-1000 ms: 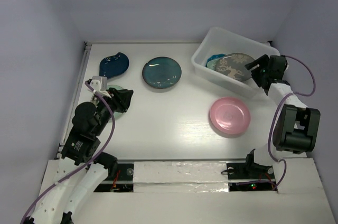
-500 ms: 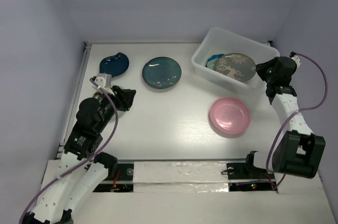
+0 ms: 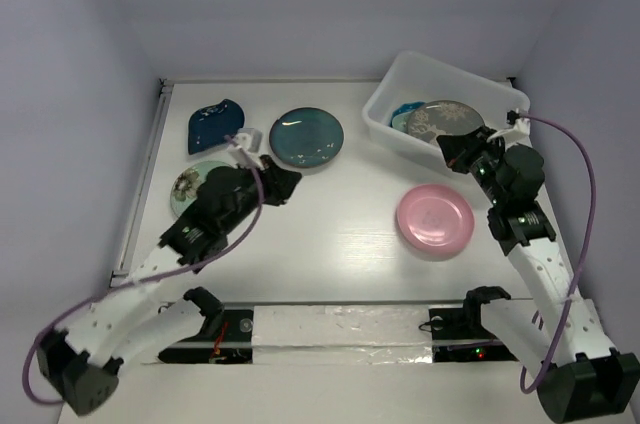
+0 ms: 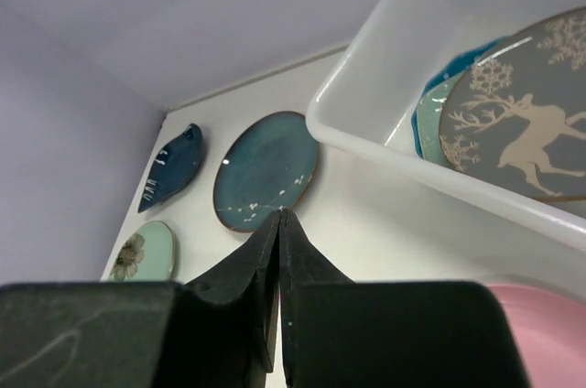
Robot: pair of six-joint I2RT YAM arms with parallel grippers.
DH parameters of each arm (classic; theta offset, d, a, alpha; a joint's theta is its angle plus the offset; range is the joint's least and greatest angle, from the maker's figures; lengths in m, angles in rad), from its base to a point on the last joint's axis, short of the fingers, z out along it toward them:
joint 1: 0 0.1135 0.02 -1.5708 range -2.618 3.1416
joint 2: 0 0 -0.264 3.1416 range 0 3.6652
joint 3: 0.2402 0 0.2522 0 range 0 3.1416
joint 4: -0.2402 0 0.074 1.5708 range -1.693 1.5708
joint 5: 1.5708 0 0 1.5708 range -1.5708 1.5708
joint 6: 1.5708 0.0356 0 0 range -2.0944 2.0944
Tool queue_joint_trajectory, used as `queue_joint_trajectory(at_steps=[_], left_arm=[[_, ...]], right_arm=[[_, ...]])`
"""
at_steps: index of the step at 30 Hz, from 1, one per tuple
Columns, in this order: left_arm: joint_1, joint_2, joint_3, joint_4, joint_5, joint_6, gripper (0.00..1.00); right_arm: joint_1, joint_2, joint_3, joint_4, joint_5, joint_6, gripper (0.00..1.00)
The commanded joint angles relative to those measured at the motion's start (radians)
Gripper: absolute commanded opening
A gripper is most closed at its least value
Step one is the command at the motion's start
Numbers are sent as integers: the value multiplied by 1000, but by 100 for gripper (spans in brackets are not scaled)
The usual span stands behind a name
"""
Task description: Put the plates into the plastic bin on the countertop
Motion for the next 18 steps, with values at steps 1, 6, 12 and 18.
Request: queue_joint_trajectory(at_steps=[1, 6, 12, 18], left_arm=[[-168, 167, 12, 127, -176, -70, 10], [-320, 535, 168, 168, -258, -82, 9], [-447, 841, 394, 168, -322, -38, 23], [-459, 1085, 543, 171, -312, -28, 32]], right_arm=[[-3, -67, -21, 22, -32, -58, 7], [-3, -140, -71, 77, -35, -40, 34], [-3, -172, -113, 99, -37, -11, 41], [-3, -241, -119, 77, -14, -5, 41]])
